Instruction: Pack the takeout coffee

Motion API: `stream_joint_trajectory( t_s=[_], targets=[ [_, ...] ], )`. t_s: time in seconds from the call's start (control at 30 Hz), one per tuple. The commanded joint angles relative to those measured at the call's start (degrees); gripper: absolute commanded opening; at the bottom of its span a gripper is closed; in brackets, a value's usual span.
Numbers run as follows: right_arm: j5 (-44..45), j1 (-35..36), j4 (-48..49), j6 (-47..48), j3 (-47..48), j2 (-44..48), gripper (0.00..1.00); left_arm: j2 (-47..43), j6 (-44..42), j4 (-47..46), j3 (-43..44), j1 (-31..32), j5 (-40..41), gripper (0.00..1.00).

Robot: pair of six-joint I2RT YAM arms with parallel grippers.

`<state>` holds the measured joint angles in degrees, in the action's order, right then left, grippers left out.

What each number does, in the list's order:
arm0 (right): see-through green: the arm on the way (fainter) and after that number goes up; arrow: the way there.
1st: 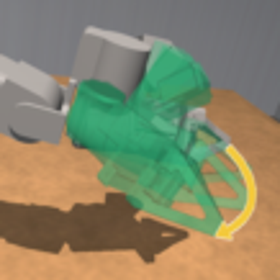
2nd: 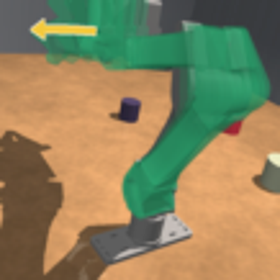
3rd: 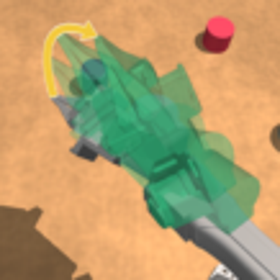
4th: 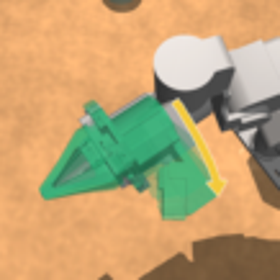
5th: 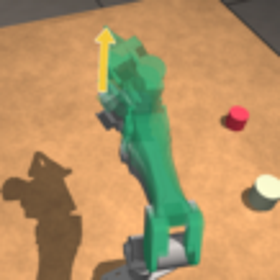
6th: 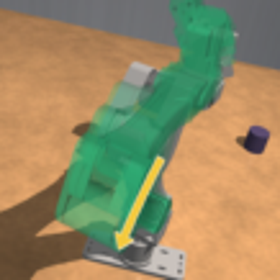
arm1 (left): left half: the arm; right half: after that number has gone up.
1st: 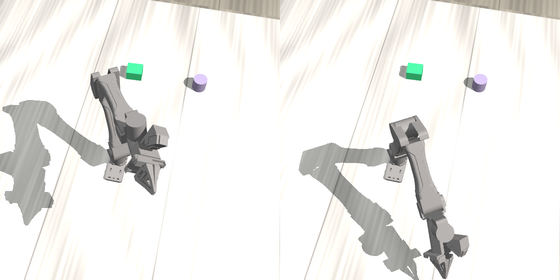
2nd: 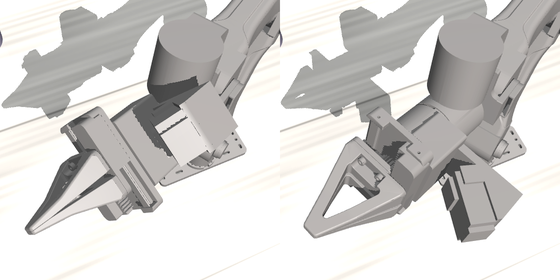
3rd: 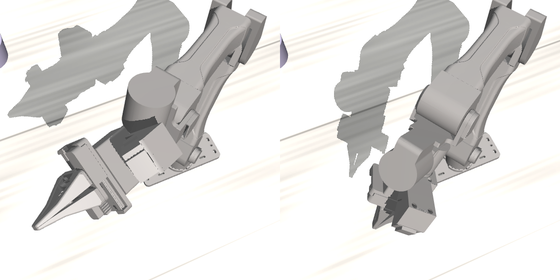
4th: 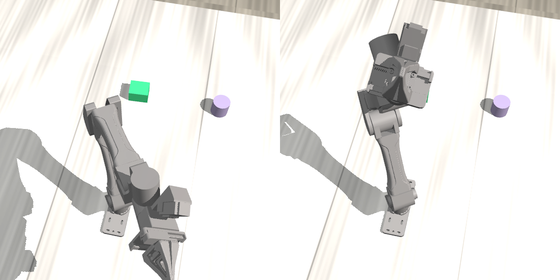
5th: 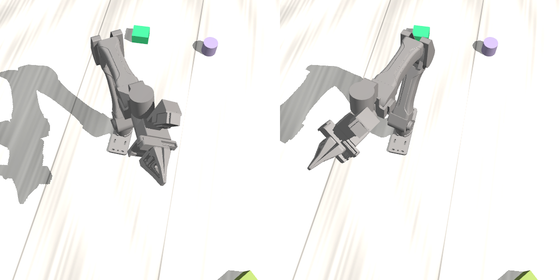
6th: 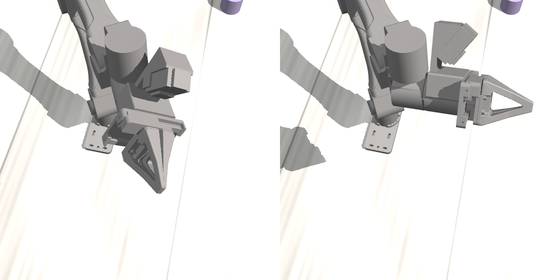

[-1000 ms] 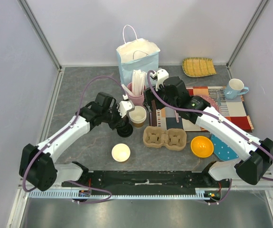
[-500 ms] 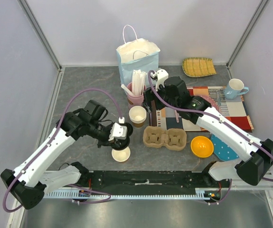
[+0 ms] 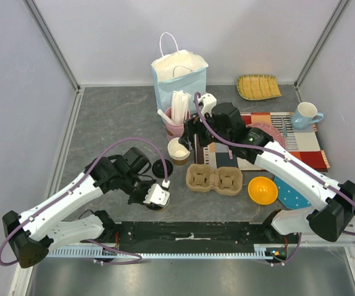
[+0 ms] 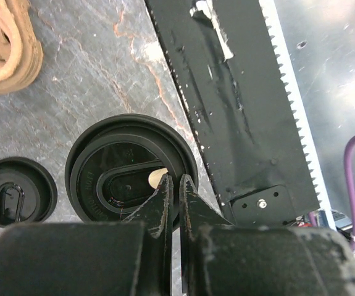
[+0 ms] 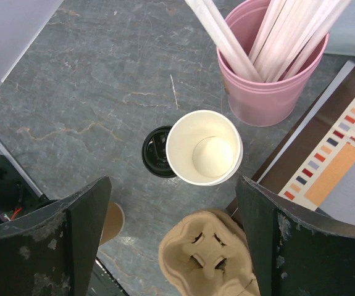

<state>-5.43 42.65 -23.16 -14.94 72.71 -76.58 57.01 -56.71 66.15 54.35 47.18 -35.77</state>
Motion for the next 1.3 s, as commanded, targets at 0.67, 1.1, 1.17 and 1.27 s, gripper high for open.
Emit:
stream_joint_trajectory(
  t_s=[0.67, 1.1, 1.17, 1.27],
  targets=[
    [1.74, 0.76, 0.13, -6.95, -2.48, 2.31, 0.90, 1.87, -6.13, -6.56, -5.13, 0.28, 0.17, 0.02],
    [2.18, 0.76, -0.22, -6.94, -2.66, 2.57, 0.90, 1.08, -8.15, -4.71, -7.15, 0.37, 1.23, 0.02],
    [2.00, 0.85, -0.22, -6.86, -2.57, 2.66, 0.90, 1.17, -8.42, -4.80, -7.24, 0.37, 1.23, 0.02],
    [2.27, 0.85, -0.31, -6.95, -2.57, 2.66, 0.90, 1.43, -9.12, -4.71, -7.59, 0.28, 0.79, 0.02]
  ],
)
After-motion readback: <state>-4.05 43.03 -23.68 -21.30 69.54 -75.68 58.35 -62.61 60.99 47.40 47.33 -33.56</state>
